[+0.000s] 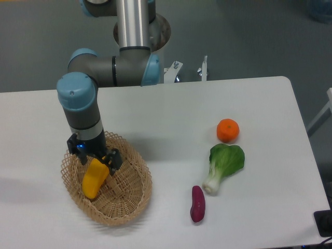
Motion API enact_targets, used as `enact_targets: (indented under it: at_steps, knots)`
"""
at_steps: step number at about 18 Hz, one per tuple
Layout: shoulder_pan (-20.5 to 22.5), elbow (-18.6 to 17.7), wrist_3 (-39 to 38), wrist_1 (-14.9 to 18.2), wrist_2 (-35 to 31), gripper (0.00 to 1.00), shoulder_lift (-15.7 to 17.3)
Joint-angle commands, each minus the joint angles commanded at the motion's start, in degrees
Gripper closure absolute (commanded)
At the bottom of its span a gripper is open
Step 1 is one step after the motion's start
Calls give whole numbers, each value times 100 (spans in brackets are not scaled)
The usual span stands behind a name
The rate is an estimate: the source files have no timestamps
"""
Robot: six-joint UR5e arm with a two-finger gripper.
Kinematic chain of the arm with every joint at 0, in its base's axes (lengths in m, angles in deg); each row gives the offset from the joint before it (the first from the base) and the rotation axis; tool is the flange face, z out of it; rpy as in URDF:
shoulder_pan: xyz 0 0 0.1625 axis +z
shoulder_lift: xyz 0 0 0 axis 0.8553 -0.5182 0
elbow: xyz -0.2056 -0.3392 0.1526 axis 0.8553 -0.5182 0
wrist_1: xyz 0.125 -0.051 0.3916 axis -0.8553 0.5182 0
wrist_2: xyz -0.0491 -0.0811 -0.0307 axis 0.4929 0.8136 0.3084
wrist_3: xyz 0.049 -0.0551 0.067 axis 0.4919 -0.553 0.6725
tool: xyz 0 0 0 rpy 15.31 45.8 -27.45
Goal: Place the mango in the basket
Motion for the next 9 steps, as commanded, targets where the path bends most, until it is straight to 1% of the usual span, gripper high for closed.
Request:
enact_targets:
  at_steps: [2, 4, 6, 9]
  knots:
    - [264, 0, 53, 17, 9, 0, 106]
    - [484, 9, 385, 105, 9, 0, 185]
    - [729, 18, 868, 324, 26, 0, 194]
    - [1142, 18, 1484, 763, 18, 0, 501]
